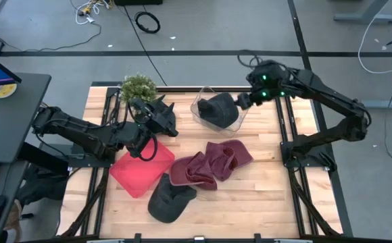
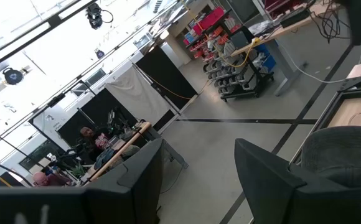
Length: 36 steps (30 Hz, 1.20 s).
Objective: Pick & Place hat
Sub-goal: Put the right red cap into the red bin
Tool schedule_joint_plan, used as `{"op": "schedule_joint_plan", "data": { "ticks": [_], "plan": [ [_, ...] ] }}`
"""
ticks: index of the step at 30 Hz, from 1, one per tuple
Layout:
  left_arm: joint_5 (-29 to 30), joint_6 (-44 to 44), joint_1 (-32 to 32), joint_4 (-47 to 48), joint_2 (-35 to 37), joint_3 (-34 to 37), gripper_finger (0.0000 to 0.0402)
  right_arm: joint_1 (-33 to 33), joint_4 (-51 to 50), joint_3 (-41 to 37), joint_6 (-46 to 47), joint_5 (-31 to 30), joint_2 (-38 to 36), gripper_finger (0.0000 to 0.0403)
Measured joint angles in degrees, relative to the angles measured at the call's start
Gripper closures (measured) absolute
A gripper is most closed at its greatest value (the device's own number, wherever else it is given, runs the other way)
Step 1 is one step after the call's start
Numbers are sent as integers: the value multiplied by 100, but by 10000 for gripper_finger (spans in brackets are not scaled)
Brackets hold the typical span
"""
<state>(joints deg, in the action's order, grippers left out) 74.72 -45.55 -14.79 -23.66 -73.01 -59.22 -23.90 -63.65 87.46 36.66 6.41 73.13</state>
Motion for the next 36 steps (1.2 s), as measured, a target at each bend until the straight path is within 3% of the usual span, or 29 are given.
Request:
{"op": "schedule_joint_plan", "data": {
  "ticks": [9, 18, 25, 28, 36],
  "plan": [
    [-283, 409, 126, 2, 0, 0, 203, 815, -397, -354, 324, -686, -35, 159],
    [-304, 623, 142, 211, 0, 0, 203, 1595, -434, -1457, 647, -284, -349, 159],
    [-794, 1123, 168, 592, 2, 0, 203, 2840, -417, -1920, -554, -281, -641, 160],
    [-1190, 1339, 239, 778, 2, 0, 203, 3304, -407, -2115, -597, -592, -652, 165],
    [-1494, 1710, 385, 1082, 2, 0, 203, 3913, 242, -3003, -513, -548, -652, 177]
  ]
}}
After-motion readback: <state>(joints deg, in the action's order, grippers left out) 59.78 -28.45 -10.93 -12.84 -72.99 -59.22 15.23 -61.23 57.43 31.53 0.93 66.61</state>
